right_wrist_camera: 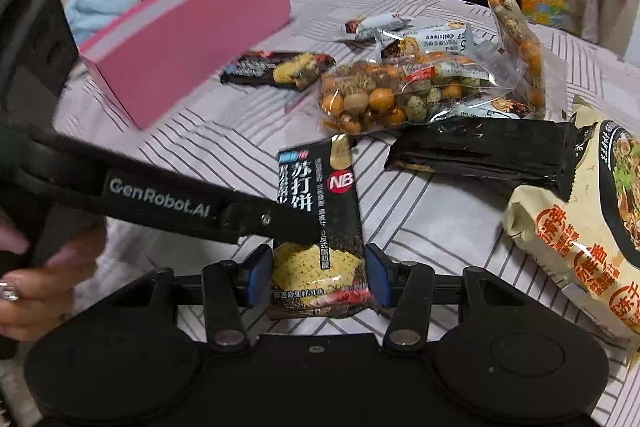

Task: Organize snacks
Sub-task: 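Reach the left tool to the black cracker pack and close on it, then lift the cracker pack with the left tool and release it into the pink box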

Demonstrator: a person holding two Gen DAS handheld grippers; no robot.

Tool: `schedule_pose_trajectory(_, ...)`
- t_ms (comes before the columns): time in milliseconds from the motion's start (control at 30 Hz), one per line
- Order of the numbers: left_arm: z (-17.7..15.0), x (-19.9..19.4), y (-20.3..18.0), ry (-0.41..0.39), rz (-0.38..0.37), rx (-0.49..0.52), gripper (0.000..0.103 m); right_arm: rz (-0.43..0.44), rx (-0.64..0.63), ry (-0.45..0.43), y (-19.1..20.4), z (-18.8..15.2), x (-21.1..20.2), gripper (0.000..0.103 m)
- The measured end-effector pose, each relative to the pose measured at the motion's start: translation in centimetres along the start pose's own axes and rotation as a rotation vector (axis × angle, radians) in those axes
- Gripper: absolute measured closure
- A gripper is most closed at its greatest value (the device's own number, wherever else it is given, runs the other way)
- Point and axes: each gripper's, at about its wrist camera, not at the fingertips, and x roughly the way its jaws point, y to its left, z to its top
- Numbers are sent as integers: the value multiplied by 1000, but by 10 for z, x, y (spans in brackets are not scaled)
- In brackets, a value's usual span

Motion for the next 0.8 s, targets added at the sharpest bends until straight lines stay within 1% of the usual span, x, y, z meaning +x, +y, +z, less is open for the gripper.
schedule_pose_trajectory(33, 0, 0, 1, -1, 5, 3, 73, -26, -14, -3, 6, -2, 4, 43)
schedule_pose_trajectory(133, -1, 2, 4, 4, 6, 7, 73, -108, -99, -27, 24, -10, 13, 41)
schedule_pose_trajectory(200, -2, 4, 4, 8, 14, 25, 72, -138, -81, -31, 26, -9, 10, 47)
schedule_pose_trajectory(300, -2, 3, 4, 20, 9, 22, 70, -133, -12, -25, 24, -6, 4, 49)
schedule_pose_trajectory(367, -2, 4, 6, 48, -4, 16, 69, -137, 20, -19, 25, -5, 4, 49)
schedule_pose_trajectory(567, 1, 1, 10, 120, -30, 11, 70, -149, 95, 6, 36, -2, -1, 49)
schedule_pose_trajectory(800, 4, -21, 6, 185, 18, 41, 69, -109, 153, 50, 53, 7, -11, 49)
